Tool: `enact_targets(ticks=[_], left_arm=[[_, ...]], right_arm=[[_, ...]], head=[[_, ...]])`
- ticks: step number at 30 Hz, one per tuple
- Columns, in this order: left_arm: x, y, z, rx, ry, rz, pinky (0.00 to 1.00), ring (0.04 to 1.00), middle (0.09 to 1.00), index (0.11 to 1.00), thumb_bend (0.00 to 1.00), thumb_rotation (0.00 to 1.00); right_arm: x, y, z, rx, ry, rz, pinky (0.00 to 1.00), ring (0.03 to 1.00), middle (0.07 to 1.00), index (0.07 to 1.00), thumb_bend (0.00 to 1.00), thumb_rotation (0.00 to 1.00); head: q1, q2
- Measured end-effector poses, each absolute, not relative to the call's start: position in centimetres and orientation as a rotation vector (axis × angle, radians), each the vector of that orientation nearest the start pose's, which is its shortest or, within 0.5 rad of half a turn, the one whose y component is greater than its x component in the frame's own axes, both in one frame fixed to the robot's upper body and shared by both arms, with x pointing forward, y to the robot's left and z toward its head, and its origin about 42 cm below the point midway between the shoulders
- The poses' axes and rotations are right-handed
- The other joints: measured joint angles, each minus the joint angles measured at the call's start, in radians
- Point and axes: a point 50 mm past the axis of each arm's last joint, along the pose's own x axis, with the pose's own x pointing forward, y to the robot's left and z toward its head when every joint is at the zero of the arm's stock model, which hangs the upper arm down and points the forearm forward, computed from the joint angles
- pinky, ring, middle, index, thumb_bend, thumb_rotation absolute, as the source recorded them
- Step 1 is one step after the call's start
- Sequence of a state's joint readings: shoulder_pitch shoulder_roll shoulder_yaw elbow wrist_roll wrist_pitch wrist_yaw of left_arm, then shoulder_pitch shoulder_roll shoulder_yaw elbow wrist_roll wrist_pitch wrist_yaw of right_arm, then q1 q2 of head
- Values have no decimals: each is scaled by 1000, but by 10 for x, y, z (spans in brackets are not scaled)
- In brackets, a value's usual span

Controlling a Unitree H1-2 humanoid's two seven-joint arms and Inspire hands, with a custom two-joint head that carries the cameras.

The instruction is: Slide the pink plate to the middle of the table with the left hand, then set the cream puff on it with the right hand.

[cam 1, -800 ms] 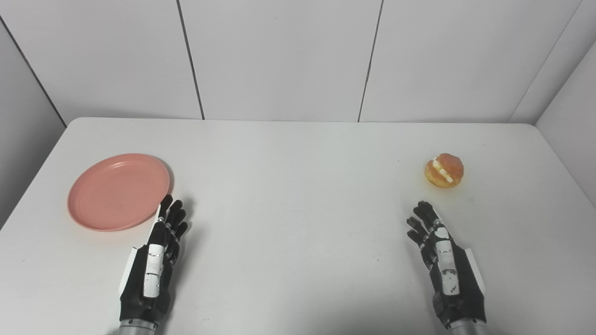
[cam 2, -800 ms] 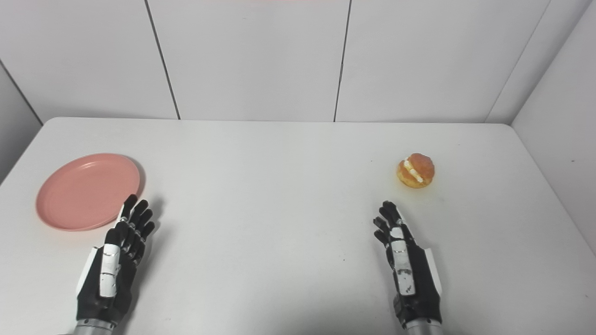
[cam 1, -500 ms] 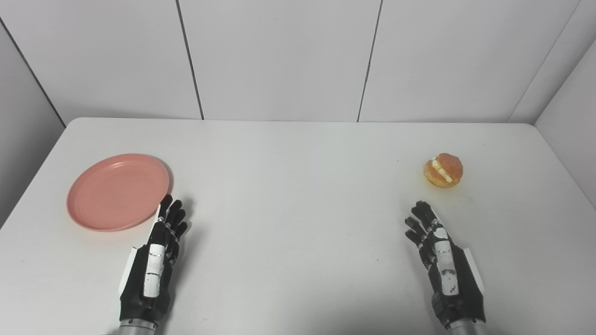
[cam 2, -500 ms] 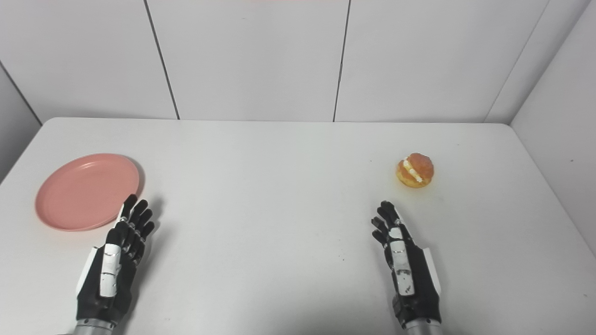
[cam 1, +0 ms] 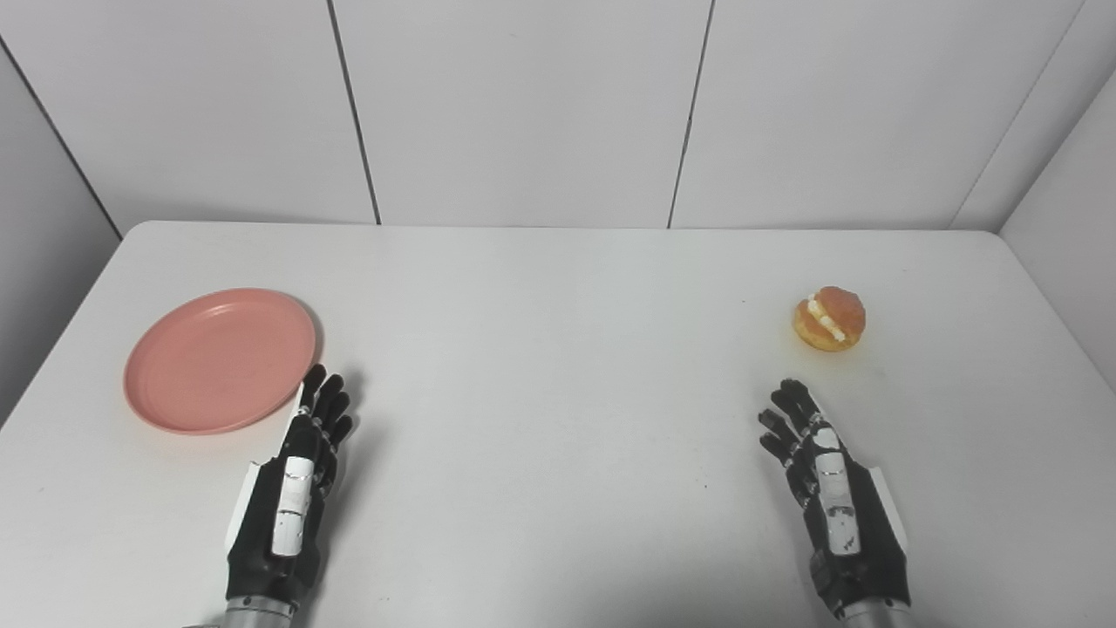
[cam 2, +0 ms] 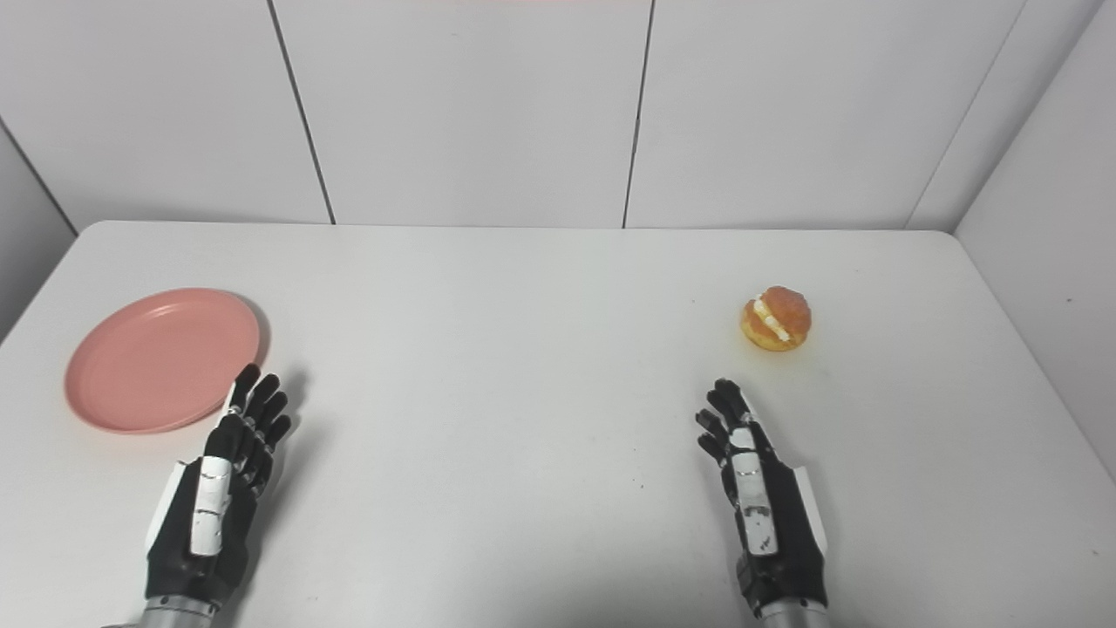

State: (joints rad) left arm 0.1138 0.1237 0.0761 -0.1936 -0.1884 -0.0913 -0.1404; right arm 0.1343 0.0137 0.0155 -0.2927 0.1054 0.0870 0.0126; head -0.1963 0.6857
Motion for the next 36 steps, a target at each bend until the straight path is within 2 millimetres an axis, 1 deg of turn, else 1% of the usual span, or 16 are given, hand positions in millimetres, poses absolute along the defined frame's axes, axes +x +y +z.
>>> enact_targets(ticks=[6,10,30,31,33,35,36], left_arm=[[244,267,132,-8,-193,-61,1000,999,1000,1000,787,972],[244,266,132,9,-193,-63,1000,998,1000,1000,803,961],[244,267,132,11,-193,-65,1000,990,994,1000,782,972],[244,267,132,11,-193,-65,1000,991,994,1000,784,970],[244,267,131,9,-193,-65,1000,991,994,1000,786,961],[244,265,129,3,-196,-64,1000,984,989,1000,762,955],[244,263,126,-2,-200,-62,1000,978,983,999,750,949]], right_arm=[[240,-209,136,118,-78,1,912,899,925,908,913,964],[239,-208,136,117,-77,-1,913,899,928,915,912,971],[239,-208,136,122,-75,-11,903,896,929,909,910,976],[239,-208,136,122,-75,-11,904,896,929,910,909,977],[239,-208,135,122,-74,-11,909,899,931,912,906,977],[239,-209,133,123,-70,-9,921,908,939,916,905,984],[239,-211,131,124,-67,-5,933,915,945,921,903,990]], head=[[-2,3],[-2,5],[-2,6],[15,-9],[25,-15],[116,-64],[117,-64]])
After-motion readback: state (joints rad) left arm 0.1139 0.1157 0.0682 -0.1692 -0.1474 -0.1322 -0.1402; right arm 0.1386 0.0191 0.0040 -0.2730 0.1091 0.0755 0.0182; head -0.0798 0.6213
